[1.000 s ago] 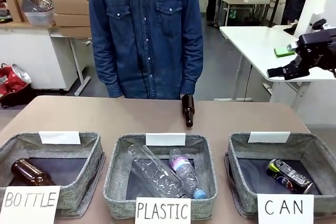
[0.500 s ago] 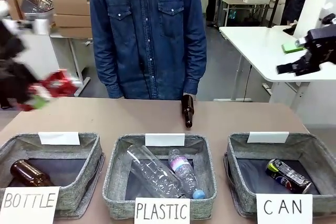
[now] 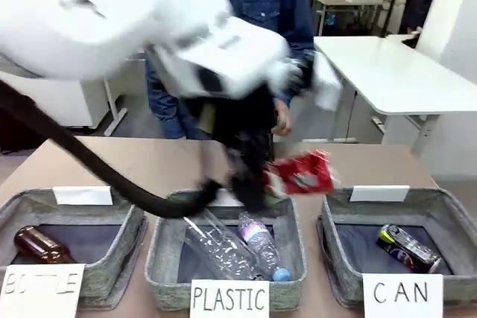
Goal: Sort the can waste into the basket.
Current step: Pick up the can waste from the table and place it in the right Fabric basket.
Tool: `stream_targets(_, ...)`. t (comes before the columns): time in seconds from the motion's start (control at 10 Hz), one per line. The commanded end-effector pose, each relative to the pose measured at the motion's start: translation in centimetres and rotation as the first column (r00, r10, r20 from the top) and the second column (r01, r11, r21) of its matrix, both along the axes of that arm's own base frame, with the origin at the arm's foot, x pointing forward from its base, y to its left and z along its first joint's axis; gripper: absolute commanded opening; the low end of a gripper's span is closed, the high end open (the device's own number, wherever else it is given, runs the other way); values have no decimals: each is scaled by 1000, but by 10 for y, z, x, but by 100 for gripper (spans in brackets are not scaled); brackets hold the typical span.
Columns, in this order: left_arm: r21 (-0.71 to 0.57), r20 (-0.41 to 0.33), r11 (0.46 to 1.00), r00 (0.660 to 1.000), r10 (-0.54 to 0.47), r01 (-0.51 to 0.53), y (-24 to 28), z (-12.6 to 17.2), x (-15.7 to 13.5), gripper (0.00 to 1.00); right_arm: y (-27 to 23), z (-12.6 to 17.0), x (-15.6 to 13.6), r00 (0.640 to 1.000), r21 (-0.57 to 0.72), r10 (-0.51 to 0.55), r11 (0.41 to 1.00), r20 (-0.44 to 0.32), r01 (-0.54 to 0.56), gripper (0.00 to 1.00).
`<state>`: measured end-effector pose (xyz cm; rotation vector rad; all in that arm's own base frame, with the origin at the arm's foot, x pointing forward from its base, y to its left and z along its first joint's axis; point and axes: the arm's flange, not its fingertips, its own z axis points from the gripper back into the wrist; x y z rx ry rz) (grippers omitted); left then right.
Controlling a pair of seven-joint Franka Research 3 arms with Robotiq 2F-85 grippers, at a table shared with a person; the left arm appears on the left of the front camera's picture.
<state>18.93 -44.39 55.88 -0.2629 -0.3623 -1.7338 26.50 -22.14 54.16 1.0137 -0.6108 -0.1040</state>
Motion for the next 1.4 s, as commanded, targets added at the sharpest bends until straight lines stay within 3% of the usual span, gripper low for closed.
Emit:
stream_targets(0.0, 35, 79, 999, 997, 5, -8, -67, -17, 42, 37, -12, -23, -27, 999, 36, -41, 999, 22, 40, 100)
stream_targets(0.1, 12, 79, 1000, 997, -17, 16, -112, -32, 46, 37, -17, -40, -43, 998, 79, -31, 997, 49, 27, 100)
stream_targets(0.2, 12, 70, 1000, 997, -20, 19, -147, -46, 48, 37, -19, -14, -19, 999, 30, -48, 998, 1, 48, 100)
stream_targets(0.4, -3, -42, 995, 994, -98, 98, -197, -70, 30, 37, -19, -14, -19, 999, 30, -48, 998, 1, 48, 100)
stream_targets(0.6, -33, 3, 994, 995, -104, 104, -234, -85, 15, 37, -19, -14, -19, 999, 30, -48, 998, 1, 48, 100)
stream_targets(0.9, -9, 76, 1000, 997, -18, 18, -240, -119, 50, 37, -19, -14, -19, 999, 30, -48, 998, 1, 48, 100)
stream_targets(1.3, 15, 69, 1000, 998, 10, -12, -237, -130, 65, 37, -19, -14, -19, 999, 30, -48, 998, 1, 48, 100)
